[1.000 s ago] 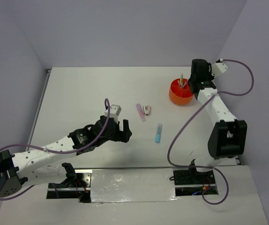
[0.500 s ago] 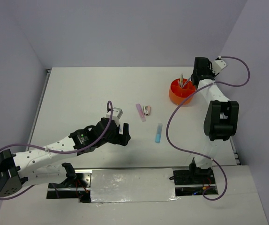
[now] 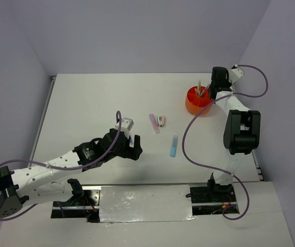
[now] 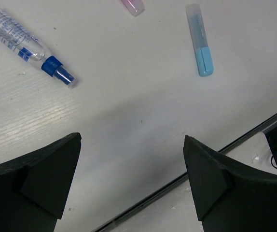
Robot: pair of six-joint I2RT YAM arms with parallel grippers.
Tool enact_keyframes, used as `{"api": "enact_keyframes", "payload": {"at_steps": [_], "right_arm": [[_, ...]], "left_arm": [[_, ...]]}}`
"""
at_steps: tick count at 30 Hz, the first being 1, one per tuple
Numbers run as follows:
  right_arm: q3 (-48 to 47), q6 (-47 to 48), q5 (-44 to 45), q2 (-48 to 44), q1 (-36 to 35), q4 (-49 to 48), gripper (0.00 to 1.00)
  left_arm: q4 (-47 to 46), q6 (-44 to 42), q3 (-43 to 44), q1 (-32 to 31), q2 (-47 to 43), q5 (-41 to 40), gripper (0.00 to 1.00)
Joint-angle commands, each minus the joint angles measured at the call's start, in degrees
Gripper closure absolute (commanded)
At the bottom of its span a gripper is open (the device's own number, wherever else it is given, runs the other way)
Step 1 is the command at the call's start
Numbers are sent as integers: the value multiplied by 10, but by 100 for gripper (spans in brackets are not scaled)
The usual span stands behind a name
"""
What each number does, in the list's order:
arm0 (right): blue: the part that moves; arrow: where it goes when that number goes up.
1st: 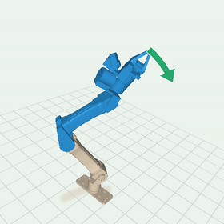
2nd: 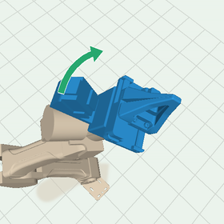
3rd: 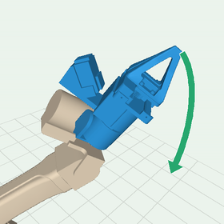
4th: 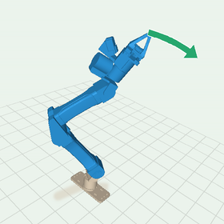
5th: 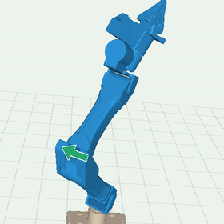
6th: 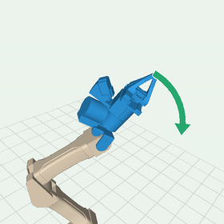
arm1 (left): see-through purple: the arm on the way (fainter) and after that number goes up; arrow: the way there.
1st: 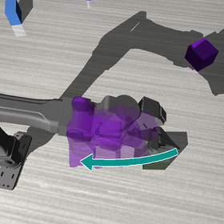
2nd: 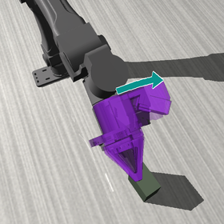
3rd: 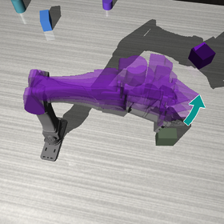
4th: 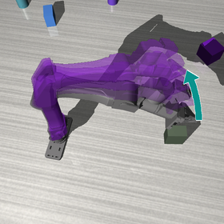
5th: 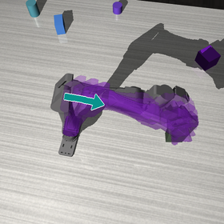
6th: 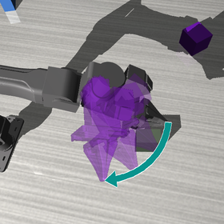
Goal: Sort the stationery into containers
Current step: Place the pen in the storage box.
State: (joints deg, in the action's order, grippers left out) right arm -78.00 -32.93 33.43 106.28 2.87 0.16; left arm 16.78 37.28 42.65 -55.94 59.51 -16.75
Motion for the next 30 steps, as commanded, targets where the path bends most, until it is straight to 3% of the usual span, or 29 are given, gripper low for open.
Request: {"api": "enact_keyframes", "payload": {"at_steps": [1, 4, 9, 12, 13, 19, 26, 30], "right_arm": [[13, -4, -13, -6, -2, -25, 93], [23, -4, -20, -6, -3, -32, 80], [30, -1, -36, -7, -3, -33, 78], [40, -6, -39, -18, -2, -38, 65], [43, -6, -42, -23, -2, -39, 56], [51, -2, -44, -36, -2, -37, 34], [74, -14, -52, -73, -2, -37, 30], [101, -21, -60, -129, -2, -49, 26]], "left_arm": [[-4, -11, 9, 0, -27, -12, 1], [2, -7, 8, 0, -36, -15, 1], [2, -5, 2, 1, -47, -14, 1], [6, -3, 3, 1, -48, -15, 1], [8, -1, 2, 1, -49, -16, 1], [7, 3, -3, 2, -58, -17, 1], [22, 37, -7, 32, -39, -33, 1], [23, 60, -16, 107, -5, -9, 1]]}}
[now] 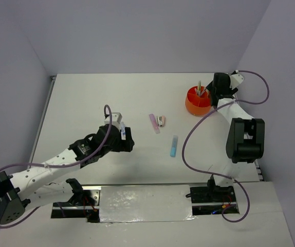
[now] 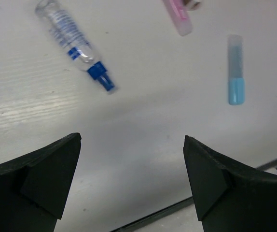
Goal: Sort the stationery into containers
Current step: Place the pen in the storage box, then pick up the stationery from the center of the board.
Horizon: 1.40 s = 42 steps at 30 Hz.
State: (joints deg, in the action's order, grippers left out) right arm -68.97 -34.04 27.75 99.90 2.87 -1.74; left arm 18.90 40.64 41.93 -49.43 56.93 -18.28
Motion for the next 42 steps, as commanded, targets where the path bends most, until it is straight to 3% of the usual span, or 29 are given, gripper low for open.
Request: {"api": "enact_keyframes", "payload": {"at_steps": [1, 9, 14, 17, 21, 30, 42], "right_arm": [[24, -9, -6, -74, -2, -35, 25], [66, -23, -66, -172, -4, -17, 25], [145, -9, -134, -252, -44, -20, 24], [170, 12, -148, -295, -96, 21, 17], [225, 25, -96, -384, -190, 51, 0], [327, 33, -175, -501, -276, 61, 1], [390, 18, -248, -550, -304, 31, 4]], "left_arm": [[-1, 28, -11, 53, 27, 17, 1], [11, 56, 5, 119, 66, -7, 1], [3, 48, 32, 132, 116, -16, 1], [-15, 45, 47, 143, 152, -2, 1], [-10, 57, 76, 144, 203, -10, 1], [10, 77, 147, 144, 316, -49, 1], [45, 98, 249, 144, 458, -115, 11]]}}
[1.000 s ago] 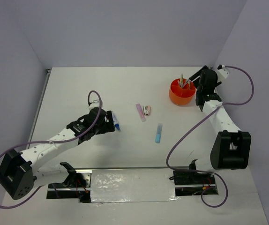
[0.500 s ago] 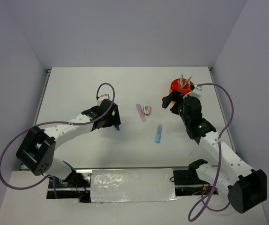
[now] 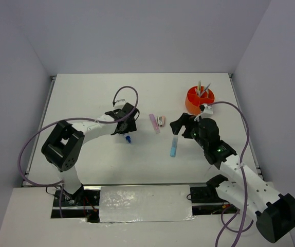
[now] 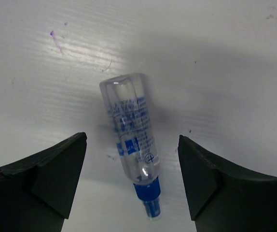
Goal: Sort the stationery into containers
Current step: Pick up the stationery from the center of the board.
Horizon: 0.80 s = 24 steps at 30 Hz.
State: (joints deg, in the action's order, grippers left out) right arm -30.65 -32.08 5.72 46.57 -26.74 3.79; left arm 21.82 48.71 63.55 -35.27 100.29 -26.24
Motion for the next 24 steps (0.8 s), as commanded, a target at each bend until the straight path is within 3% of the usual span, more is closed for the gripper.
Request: {"api": "enact_keyframes", "payload": {"at_steps": [1, 8, 11, 12, 15, 24], "right_arm": [[9, -2, -36, -17, -11, -26, 4], [15, 0, -55, -8, -24, -36, 5], [25, 2, -75, 5, -28, -59, 6], [31, 3, -84, 11, -28, -80, 7], [61, 10, -123, 19, -39, -147, 7], [71, 12, -105, 55, -167, -272, 8]], "left_arm": [[19, 16, 36, 2, 32, -41, 12], [34, 29, 42, 2, 92, -57, 33], [36, 31, 43, 2, 103, -50, 61], [34, 32, 40, 2, 98, -43, 77], [39, 45, 31, 1, 63, -35, 100], [39, 187, -3, -55, -169, -38, 100]]}}
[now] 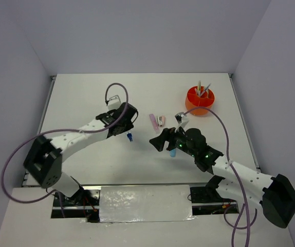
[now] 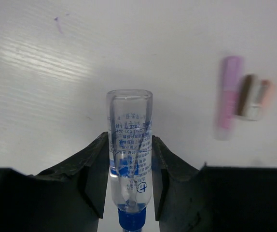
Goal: Sort the stationery into containers
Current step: Pick up the stationery from the center of the board.
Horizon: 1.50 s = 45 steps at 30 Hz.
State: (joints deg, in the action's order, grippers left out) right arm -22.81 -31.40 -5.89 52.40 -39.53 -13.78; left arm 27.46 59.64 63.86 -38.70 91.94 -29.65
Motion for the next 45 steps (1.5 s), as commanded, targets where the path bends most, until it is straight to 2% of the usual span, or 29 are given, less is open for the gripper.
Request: {"api": "enact_keyframes", "payload": {"at_steps": [1, 4, 5, 9, 12, 15, 20, 28, 34, 43, 44, 45], "right_arm": [[-8, 2, 19, -5, -48, -104, 9], [-7, -7, 39, 0, -84, -154, 14], [-10, -6, 44, 9, -93, -166, 18], [-29, 5, 78, 27, -136, -189, 31], [-33, 9, 91, 24, -149, -202, 35], [-72, 20, 76, 39, -152, -164, 36], [-90, 14, 44, 69, -154, -159, 41], [-119, 16, 24, 110, -153, -140, 41], [-129, 13, 17, 132, -158, -153, 46], [-143, 2, 11, 171, -165, -155, 46], [-144, 2, 17, 174, -167, -156, 47], [-145, 2, 19, 177, -167, -156, 53]], "left_arm": [[-28, 104, -14, -27, -103, 0, 100], [-61, 157, -45, -45, -167, 9, 100], [-67, 168, -57, -54, -193, 9, 100], [-80, 201, -68, -80, -235, -8, 100], [-64, 205, -65, -84, -253, -11, 100], [-64, 203, -72, -84, -274, -4, 100], [-79, 200, -94, -85, -303, 1, 100], [-101, 191, -109, -85, -319, 27, 100], [-105, 192, -113, -84, -324, 31, 100], [-96, 194, -108, -85, -329, 22, 100], [-97, 193, -108, -85, -329, 22, 100], [-97, 194, -109, -85, -328, 24, 100]]}}
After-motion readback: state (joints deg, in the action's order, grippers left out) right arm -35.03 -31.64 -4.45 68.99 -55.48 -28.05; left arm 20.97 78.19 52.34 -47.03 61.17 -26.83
